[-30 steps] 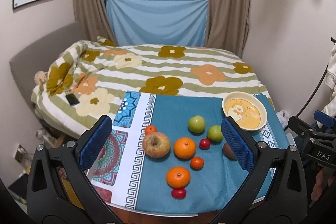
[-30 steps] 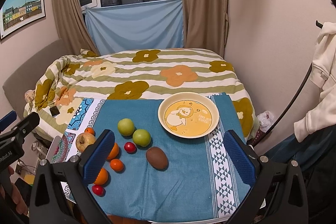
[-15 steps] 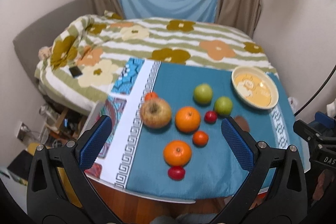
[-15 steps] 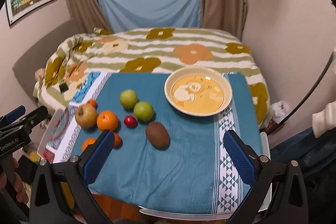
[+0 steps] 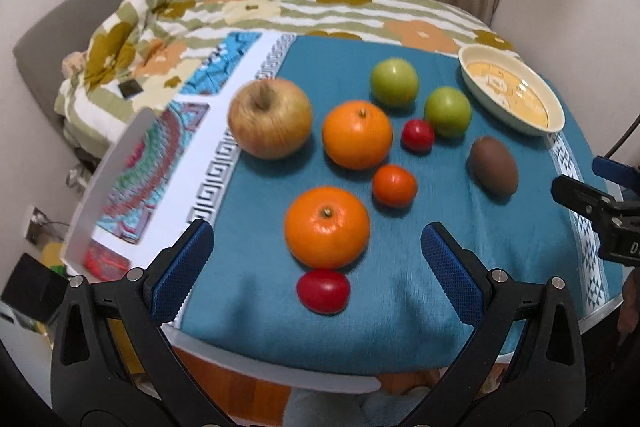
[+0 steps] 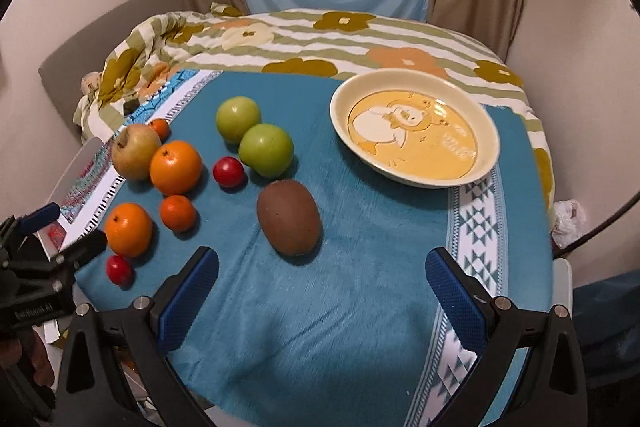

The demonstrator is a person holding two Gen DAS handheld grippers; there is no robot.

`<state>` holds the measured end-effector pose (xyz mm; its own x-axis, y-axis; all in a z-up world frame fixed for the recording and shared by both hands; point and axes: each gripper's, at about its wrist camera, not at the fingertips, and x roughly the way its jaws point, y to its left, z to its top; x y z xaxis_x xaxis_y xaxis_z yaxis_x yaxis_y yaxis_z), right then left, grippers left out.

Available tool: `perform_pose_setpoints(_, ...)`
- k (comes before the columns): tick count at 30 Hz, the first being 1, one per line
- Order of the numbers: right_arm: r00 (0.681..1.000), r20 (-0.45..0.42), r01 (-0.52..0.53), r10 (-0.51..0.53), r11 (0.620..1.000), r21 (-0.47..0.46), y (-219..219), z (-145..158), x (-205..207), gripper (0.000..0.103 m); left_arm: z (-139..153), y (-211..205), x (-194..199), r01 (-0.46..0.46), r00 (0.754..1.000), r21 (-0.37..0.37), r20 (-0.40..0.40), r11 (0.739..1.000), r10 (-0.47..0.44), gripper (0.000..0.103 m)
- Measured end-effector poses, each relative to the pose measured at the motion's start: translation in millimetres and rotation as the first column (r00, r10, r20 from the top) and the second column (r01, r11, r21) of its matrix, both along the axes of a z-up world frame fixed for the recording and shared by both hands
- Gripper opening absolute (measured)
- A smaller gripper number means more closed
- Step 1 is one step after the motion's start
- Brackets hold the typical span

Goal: Organize fruits
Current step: 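Grasp the orange with the left tool while the right tool grasps the kiwi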

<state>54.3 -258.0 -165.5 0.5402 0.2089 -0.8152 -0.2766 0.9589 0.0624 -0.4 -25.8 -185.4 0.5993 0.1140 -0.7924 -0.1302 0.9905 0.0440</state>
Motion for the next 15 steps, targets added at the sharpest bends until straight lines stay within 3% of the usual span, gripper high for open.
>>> perform_pose_setpoints(3,1.000,-0.018,-0.021,0.021,1.000,-0.007,3.2,-12.7,7.3,0.103,-13.6,-1.4,5.4,0.000,1.000,-0.002,-0.018,1.000,0.000,0.103)
perform_pose_setpoints(5,0.998,-0.039,-0.042,0.042,0.999,-0.007,6.0,-22.5,11.7,0.103,-20.1,-1.8,10.0,0.004,0.999,-0.011,-0.035,1.000,-0.005,0.095)
perform_pose_setpoints(9,0.995,-0.054,-0.090,0.089,0.996,-0.023,13.4,-34.7,17.5,0.103,-30.9,0.4,17.2,0.003,0.999,-0.013,-0.054,1.000,-0.004,0.091)
perform_pose_setpoints(10,0.994,-0.053,-0.099,0.097,0.995,-0.027,15.5,-36.5,19.0,0.103,-33.0,1.4,17.6,0.004,0.998,-0.016,-0.056,1.000,-0.005,0.085)
perform_pose_setpoints(11,0.993,-0.052,-0.112,0.110,0.993,-0.032,18.2,-38.3,20.4,0.102,-35.9,2.7,19.3,0.004,0.998,-0.019,-0.063,1.000,-0.005,0.078)
perform_pose_setpoints(15,0.988,-0.053,-0.146,0.143,0.988,-0.054,27.7,-43.6,26.0,0.091,-41.2,7.3,23.1,-0.004,0.997,-0.031,-0.079,1.000,0.002,0.076)
